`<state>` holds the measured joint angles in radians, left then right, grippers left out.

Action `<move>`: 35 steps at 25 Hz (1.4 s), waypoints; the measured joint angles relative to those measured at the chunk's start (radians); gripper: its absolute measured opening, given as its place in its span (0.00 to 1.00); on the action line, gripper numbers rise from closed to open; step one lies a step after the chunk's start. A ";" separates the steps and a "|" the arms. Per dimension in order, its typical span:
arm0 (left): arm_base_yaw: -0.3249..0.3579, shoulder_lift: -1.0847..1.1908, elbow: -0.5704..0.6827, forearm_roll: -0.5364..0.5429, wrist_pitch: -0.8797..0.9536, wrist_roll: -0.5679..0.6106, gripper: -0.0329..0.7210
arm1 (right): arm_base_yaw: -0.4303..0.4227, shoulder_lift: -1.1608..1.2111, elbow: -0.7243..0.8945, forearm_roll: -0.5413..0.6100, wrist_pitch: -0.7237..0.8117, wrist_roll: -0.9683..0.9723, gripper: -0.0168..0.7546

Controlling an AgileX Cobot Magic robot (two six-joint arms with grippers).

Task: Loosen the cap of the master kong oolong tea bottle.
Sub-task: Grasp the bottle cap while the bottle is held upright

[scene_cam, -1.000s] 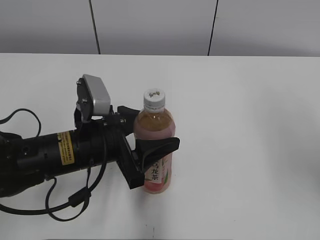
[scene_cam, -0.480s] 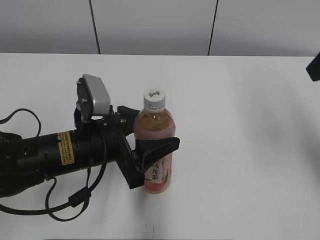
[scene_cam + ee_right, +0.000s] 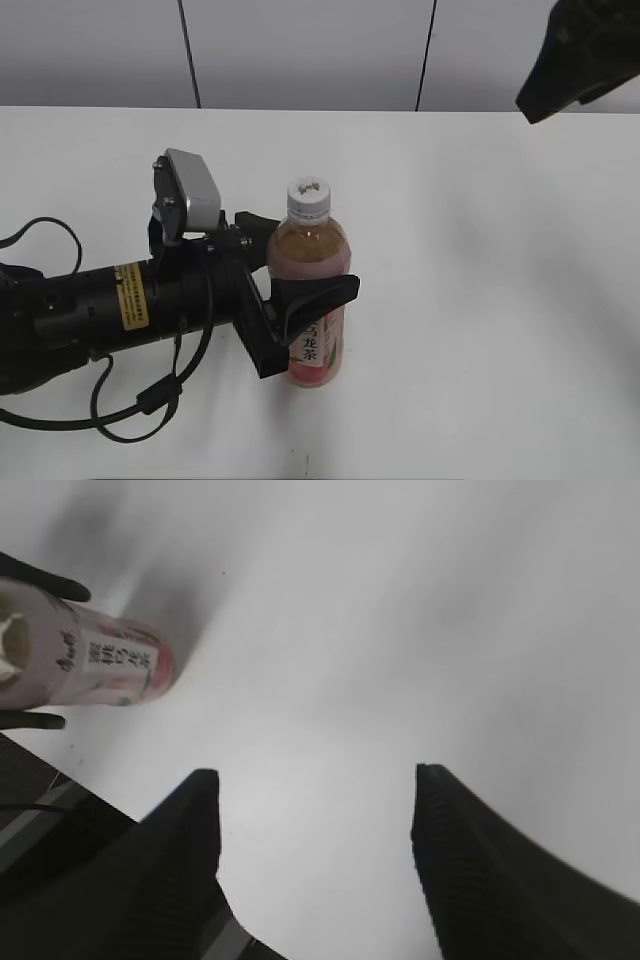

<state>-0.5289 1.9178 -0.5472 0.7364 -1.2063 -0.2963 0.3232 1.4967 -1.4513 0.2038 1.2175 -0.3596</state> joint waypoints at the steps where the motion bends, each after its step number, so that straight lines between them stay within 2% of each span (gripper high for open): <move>1: 0.000 0.000 0.000 0.000 0.000 0.000 0.66 | 0.015 0.010 -0.016 -0.002 0.000 0.010 0.62; 10: 0.000 0.000 0.000 0.000 0.000 0.000 0.66 | 0.208 0.057 -0.057 -0.004 0.000 0.058 0.60; 17: 0.000 0.000 0.000 0.000 0.000 0.000 0.66 | 0.305 0.057 -0.062 -0.002 0.001 0.083 0.59; 24: 0.000 0.000 0.000 0.000 0.000 0.000 0.66 | 0.355 0.057 -0.064 0.000 0.001 0.083 0.59; 35: 0.000 0.000 0.000 0.000 0.000 0.000 0.66 | 0.370 0.136 -0.075 0.049 0.002 0.083 0.56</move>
<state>-0.5289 1.9178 -0.5472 0.7364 -1.2063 -0.2963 0.6930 1.6325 -1.5264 0.2529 1.2192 -0.2766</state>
